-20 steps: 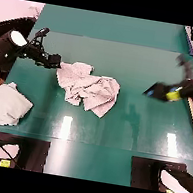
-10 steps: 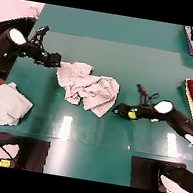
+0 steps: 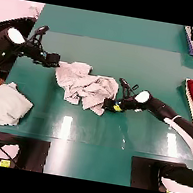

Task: Fold the shirts.

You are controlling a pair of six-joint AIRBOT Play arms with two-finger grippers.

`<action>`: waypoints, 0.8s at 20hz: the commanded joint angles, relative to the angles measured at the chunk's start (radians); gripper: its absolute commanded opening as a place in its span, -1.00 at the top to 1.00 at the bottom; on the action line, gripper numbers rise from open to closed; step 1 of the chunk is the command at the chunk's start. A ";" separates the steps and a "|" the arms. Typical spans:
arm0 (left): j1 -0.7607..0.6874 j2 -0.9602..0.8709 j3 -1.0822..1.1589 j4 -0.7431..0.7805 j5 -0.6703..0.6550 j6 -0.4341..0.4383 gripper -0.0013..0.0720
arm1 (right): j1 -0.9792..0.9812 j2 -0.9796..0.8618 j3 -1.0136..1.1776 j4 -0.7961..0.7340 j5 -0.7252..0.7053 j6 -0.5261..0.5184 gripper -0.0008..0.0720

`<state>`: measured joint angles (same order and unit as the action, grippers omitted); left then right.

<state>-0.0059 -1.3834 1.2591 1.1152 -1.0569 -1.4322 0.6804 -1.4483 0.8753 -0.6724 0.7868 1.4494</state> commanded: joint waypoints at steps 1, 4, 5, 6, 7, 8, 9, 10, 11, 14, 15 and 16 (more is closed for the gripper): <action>0.001 0.092 0.034 0.066 0.004 0.000 0.91 | -0.079 0.061 0.061 -0.195 0.076 0.056 0.95; 0.001 0.241 0.127 0.136 -0.012 0.000 0.91 | -0.250 0.234 0.155 -0.487 0.244 0.134 0.95; 0.001 0.298 0.163 0.138 -0.011 0.000 0.91 | -0.309 0.290 0.198 -0.549 0.299 0.135 0.95; 0.000 0.348 0.198 0.137 -0.010 0.000 0.91 | -0.374 0.349 0.245 -0.590 0.348 0.135 0.95; 0.000 0.399 0.238 0.137 -0.010 0.000 0.91 | -0.434 0.401 0.292 -0.607 0.383 0.130 0.95; 0.000 0.442 0.275 0.134 -0.010 -0.001 0.91 | -0.493 0.452 0.344 -0.614 0.415 0.122 0.95; 0.000 0.488 0.316 0.131 -0.011 -0.005 0.91 | -0.544 0.497 0.392 -0.612 0.439 0.101 0.95; 0.000 0.526 0.351 0.128 -0.013 -0.010 0.91 | -0.584 0.536 0.441 -0.612 0.460 0.088 0.95; 0.000 0.565 0.388 0.119 -0.016 -0.010 0.91 | -0.621 0.578 0.492 -0.612 0.480 0.073 0.95; 0.000 0.647 0.494 0.074 -0.033 -0.037 0.91 | -0.696 0.678 0.621 -0.612 0.510 0.048 0.95; 0.000 0.664 0.534 0.066 -0.041 -0.039 0.91 | -0.718 0.702 0.656 -0.612 0.525 0.044 0.95; 0.000 0.673 0.576 0.065 -0.048 -0.052 0.91 | -0.740 0.720 0.693 -0.612 0.542 0.036 0.95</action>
<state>-0.0067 -0.7719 1.7321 1.1973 -1.0916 -1.4590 0.0162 -0.8078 1.4582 -1.2617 1.2713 1.5089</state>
